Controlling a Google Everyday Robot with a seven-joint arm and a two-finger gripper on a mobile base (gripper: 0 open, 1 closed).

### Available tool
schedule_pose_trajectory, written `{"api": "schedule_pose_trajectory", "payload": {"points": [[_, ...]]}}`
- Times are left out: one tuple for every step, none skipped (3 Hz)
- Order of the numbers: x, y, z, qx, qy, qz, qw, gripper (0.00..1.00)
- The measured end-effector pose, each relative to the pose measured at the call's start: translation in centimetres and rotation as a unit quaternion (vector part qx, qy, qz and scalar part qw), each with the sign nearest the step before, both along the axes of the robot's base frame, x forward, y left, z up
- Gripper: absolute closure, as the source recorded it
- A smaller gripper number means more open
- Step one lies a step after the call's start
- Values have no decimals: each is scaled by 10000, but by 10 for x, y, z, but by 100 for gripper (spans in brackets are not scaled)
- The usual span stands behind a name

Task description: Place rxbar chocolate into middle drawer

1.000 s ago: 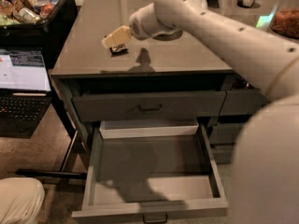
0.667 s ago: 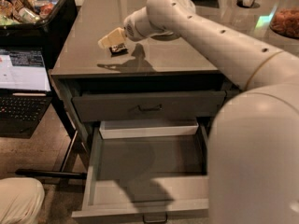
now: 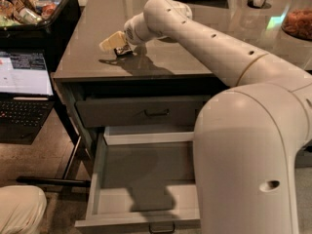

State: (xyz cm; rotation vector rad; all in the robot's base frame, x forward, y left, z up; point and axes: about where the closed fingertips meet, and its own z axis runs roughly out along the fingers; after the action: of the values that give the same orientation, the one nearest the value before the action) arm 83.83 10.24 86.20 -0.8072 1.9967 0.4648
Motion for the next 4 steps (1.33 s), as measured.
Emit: {"api": "schedule_pose_trajectory", "payload": {"points": [[4, 1, -10, -53, 42, -85, 9999, 3], [2, 2, -10, -89, -25, -115, 9999, 22], [-1, 2, -8, -108, -96, -103, 9998, 45], [-6, 0, -9, -138, -110, -76, 9998, 69]]}}
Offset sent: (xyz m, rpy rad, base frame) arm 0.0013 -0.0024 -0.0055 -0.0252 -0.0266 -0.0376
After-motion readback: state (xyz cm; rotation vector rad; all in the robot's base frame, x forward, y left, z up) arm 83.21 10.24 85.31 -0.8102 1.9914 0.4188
